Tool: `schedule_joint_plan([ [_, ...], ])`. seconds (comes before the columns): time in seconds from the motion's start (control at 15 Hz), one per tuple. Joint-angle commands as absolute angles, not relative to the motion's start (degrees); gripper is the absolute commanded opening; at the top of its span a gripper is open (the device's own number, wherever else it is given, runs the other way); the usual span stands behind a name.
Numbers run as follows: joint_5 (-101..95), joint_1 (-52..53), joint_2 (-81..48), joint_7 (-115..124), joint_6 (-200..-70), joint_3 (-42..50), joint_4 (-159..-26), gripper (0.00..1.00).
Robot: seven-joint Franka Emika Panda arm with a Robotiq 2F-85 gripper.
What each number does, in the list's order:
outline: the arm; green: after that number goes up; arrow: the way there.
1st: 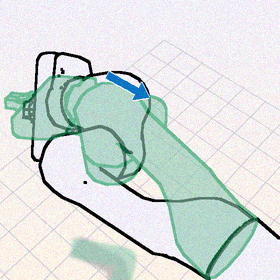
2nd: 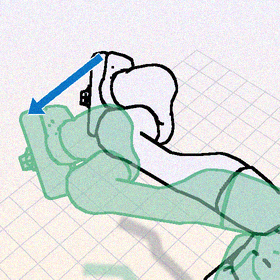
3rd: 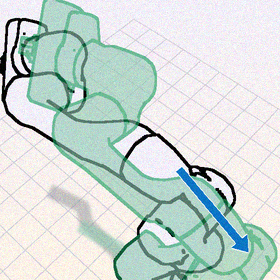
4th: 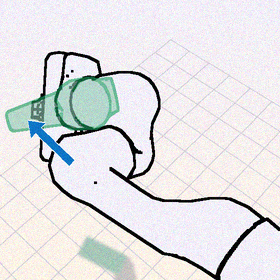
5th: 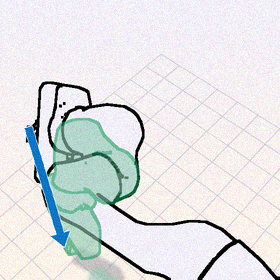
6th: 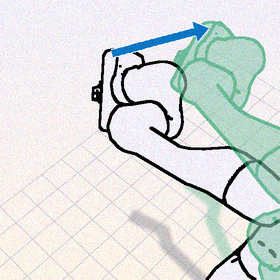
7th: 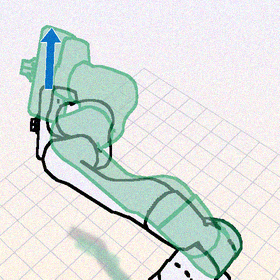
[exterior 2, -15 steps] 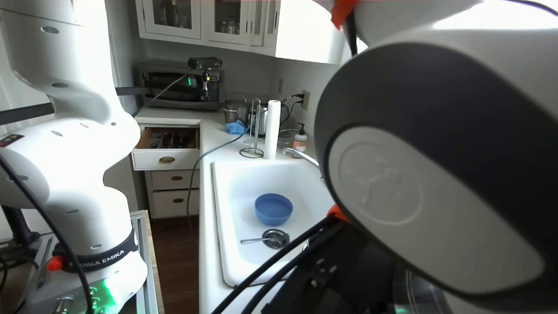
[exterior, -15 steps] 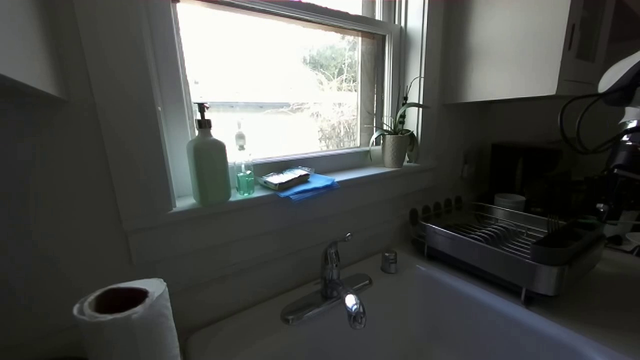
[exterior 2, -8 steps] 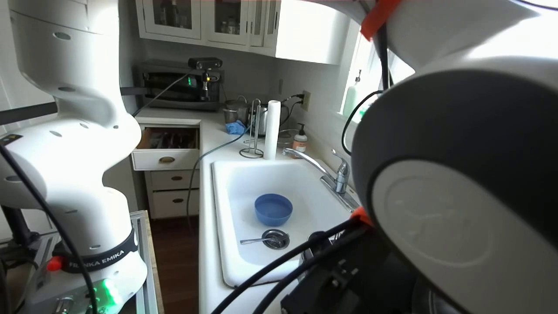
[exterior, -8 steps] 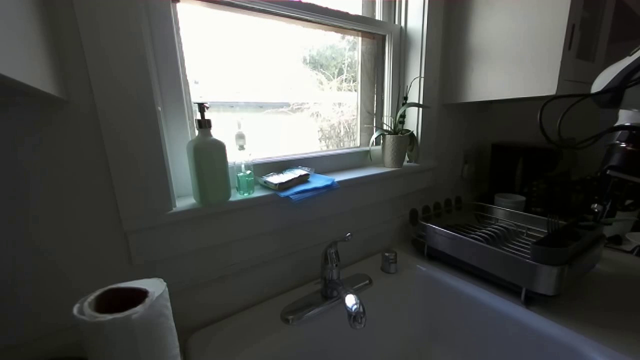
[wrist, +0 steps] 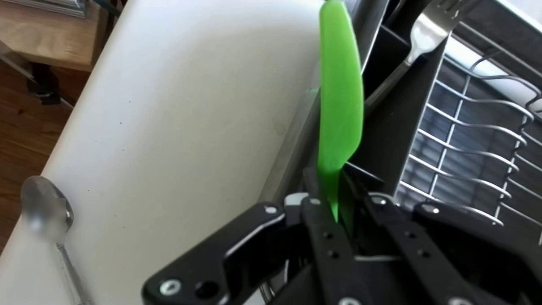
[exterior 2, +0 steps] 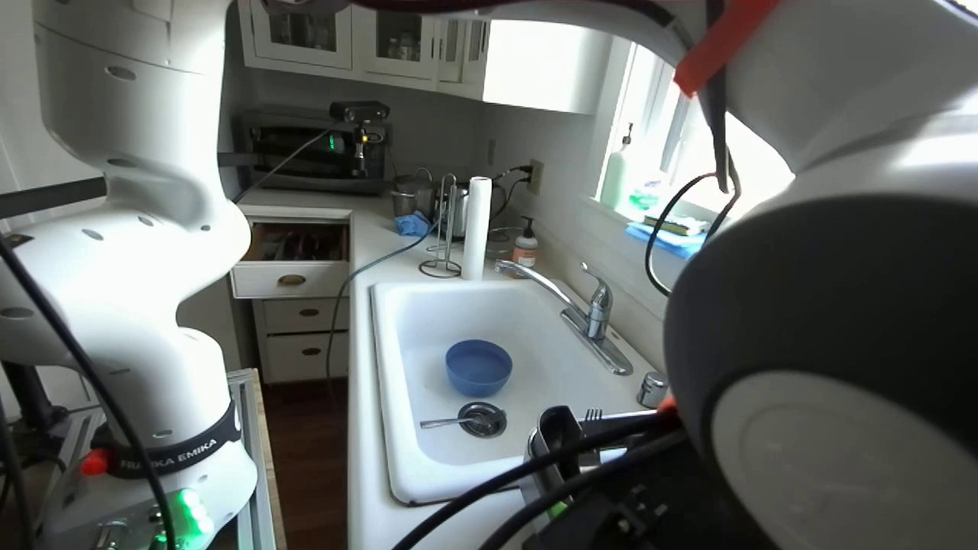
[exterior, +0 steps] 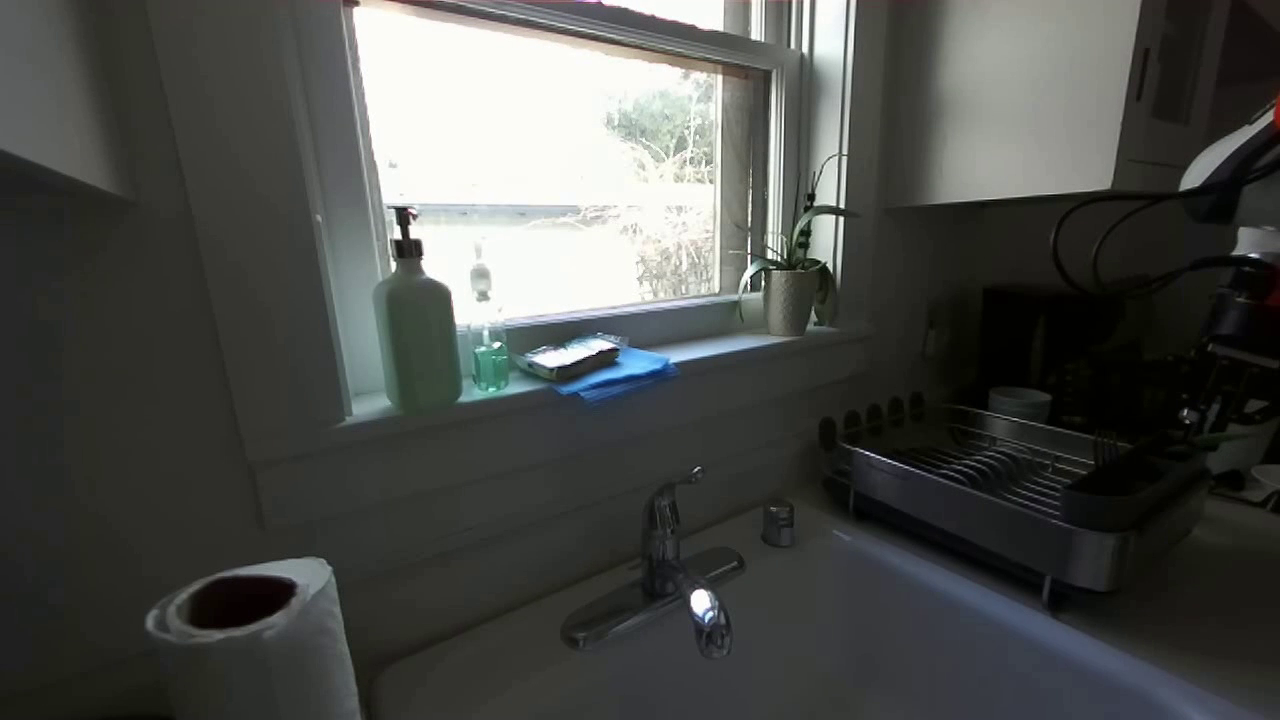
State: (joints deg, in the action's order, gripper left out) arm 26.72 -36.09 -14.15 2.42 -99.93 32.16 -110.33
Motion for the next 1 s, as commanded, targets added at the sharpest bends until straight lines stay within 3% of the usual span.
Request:
schedule_joint_plan([
  [0.0, 30.65, -38.6, -16.36, 4.06, -98.93, 30.12, -107.2, 0.04],
  [0.4, 30.83, -40.09, -16.77, 5.66, -99.46, 28.25, -107.11, 0.04],
  [0.47, 30.79, -40.26, -16.51, 5.74, -99.6, 28.04, -107.26, 0.4],
  [0.6, 31.54, -40.42, -16.12, 5.57, -100.15, 27.58, -107.48, 0.46],
  [0.93, 32.97, -40.38, -16.07, 5.26, -100.74, 26.31, -107.59, 0.8],
])
